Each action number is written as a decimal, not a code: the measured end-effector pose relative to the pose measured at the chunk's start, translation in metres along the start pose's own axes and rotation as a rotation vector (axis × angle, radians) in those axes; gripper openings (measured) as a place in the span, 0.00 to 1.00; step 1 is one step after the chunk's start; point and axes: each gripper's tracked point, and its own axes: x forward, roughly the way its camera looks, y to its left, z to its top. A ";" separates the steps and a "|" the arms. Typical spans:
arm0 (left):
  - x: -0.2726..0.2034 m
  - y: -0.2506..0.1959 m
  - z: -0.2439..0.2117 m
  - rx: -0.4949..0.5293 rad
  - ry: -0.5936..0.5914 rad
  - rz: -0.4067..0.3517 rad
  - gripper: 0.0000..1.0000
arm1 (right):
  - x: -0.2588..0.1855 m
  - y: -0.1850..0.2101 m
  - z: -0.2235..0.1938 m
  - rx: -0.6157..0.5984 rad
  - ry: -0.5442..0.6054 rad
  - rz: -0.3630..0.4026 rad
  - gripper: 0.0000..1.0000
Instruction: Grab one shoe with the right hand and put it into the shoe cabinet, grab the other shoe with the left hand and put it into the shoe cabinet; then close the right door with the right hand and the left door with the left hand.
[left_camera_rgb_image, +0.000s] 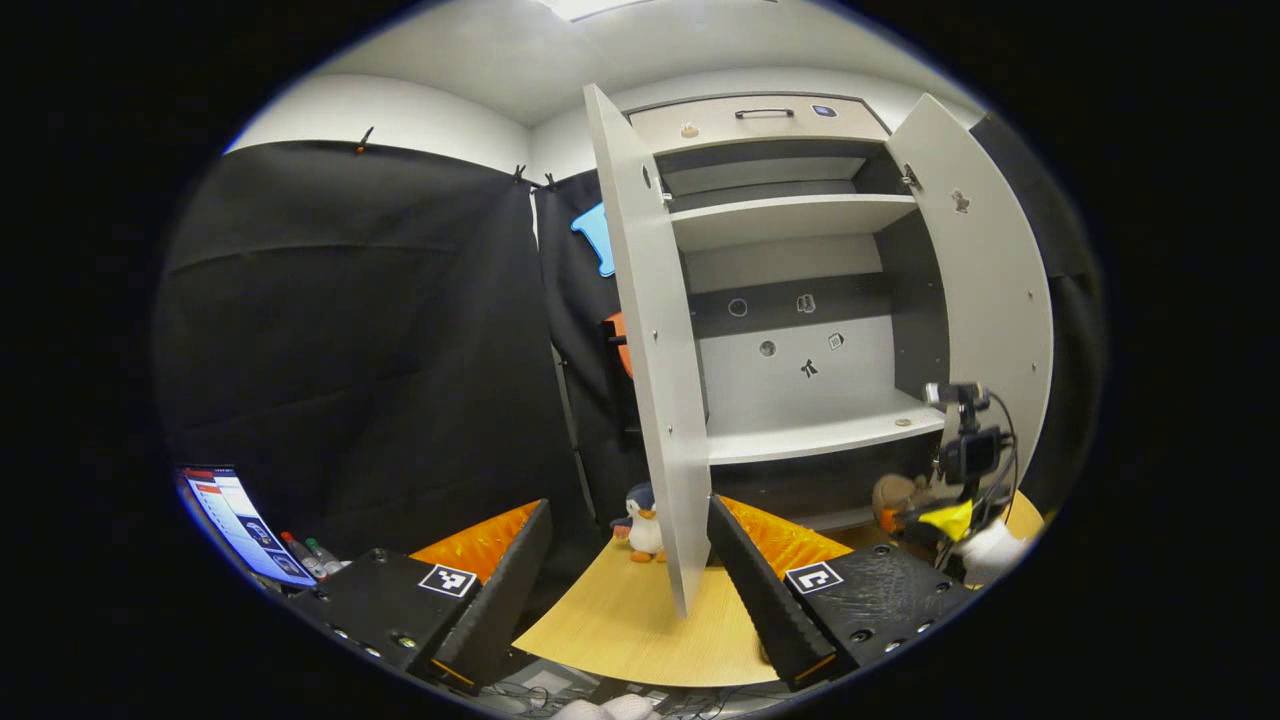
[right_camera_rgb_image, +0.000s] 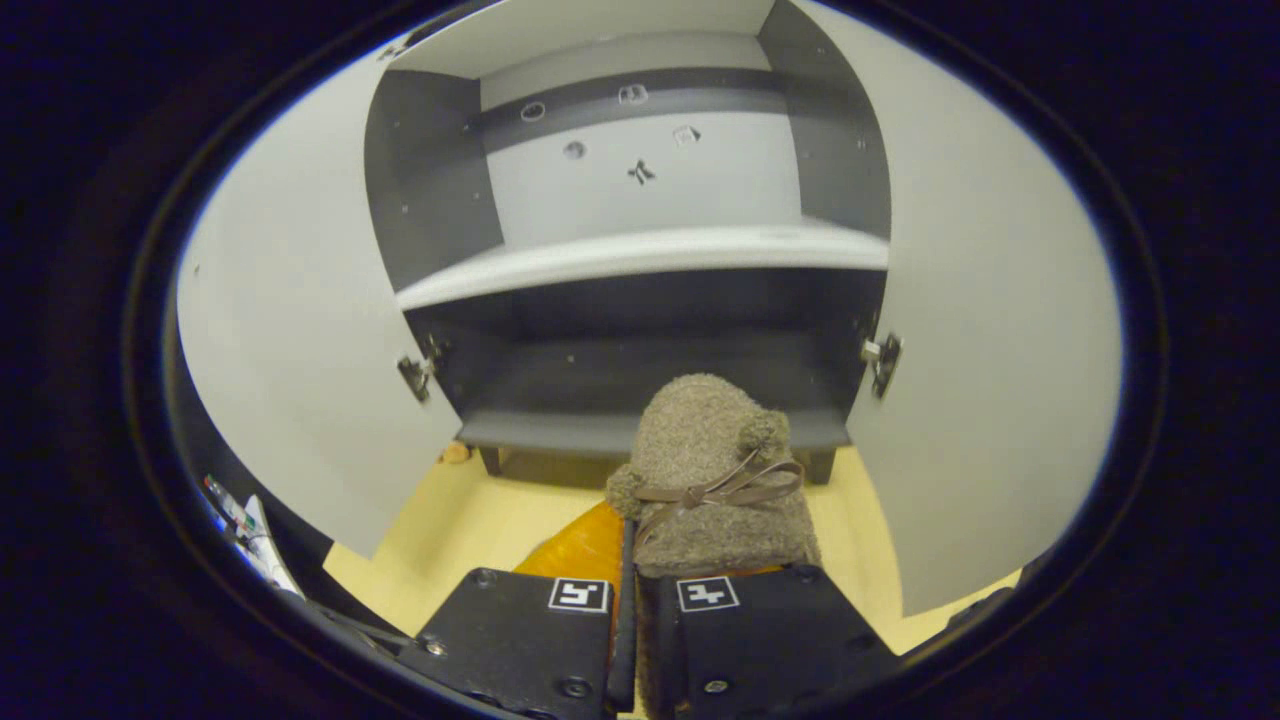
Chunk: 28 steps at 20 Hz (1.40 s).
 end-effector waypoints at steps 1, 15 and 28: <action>-0.002 -0.001 0.000 -0.006 -0.004 -0.004 0.96 | -0.004 0.004 0.024 -0.009 -0.041 0.008 0.11; -0.002 -0.005 0.007 -0.063 -0.012 -0.067 0.96 | 0.098 -0.001 0.228 -0.071 -0.181 -0.110 0.12; -0.004 -0.011 0.012 -0.072 -0.016 -0.104 0.96 | 0.162 -0.009 0.201 0.002 0.167 -0.136 0.35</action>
